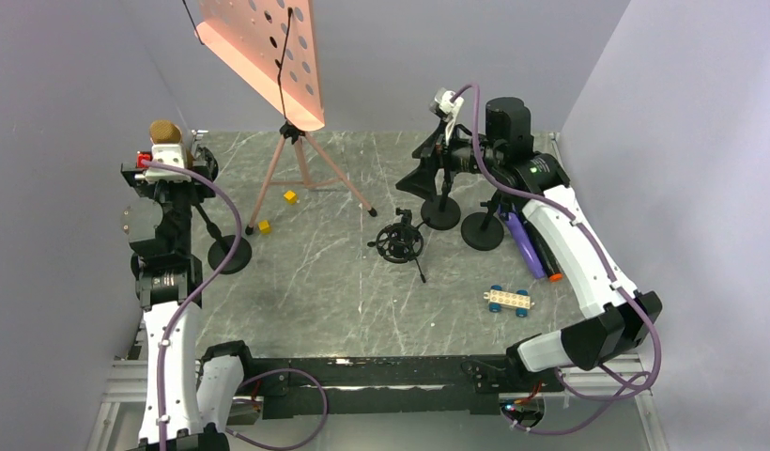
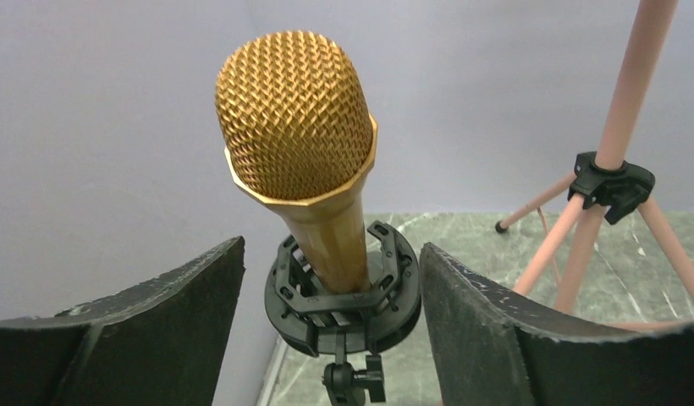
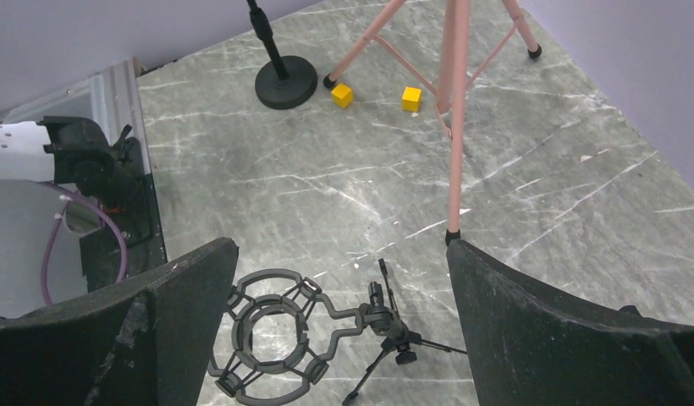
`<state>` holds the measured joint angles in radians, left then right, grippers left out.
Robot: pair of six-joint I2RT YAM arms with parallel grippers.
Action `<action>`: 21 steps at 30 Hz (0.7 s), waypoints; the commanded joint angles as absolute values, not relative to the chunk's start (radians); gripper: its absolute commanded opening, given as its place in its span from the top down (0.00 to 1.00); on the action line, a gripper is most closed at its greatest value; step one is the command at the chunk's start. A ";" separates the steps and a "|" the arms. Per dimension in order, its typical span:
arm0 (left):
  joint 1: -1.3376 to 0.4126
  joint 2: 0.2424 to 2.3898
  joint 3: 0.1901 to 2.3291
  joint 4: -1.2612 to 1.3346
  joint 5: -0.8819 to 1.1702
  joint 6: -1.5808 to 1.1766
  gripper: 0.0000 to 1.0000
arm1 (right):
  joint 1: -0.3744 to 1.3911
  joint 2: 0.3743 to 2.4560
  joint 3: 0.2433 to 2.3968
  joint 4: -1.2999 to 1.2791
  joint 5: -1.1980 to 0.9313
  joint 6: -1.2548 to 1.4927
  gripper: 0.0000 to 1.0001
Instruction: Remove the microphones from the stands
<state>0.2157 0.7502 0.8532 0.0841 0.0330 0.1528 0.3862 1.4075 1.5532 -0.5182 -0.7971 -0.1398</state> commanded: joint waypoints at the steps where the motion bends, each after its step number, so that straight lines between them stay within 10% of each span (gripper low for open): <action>1: 0.214 0.745 0.834 0.238 0.028 0.194 0.24 | 0.391 1.392 1.620 -0.583 -0.827 -0.198 0.00; 21: 0.163 0.759 0.781 0.420 -0.116 0.257 0.74 | 0.442 1.450 1.669 -0.666 -0.805 -0.238 0.00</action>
<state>0.1658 0.7631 0.7559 0.3569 -0.0841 0.2481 0.4381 1.4620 1.6642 -0.6823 -0.7948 -0.2199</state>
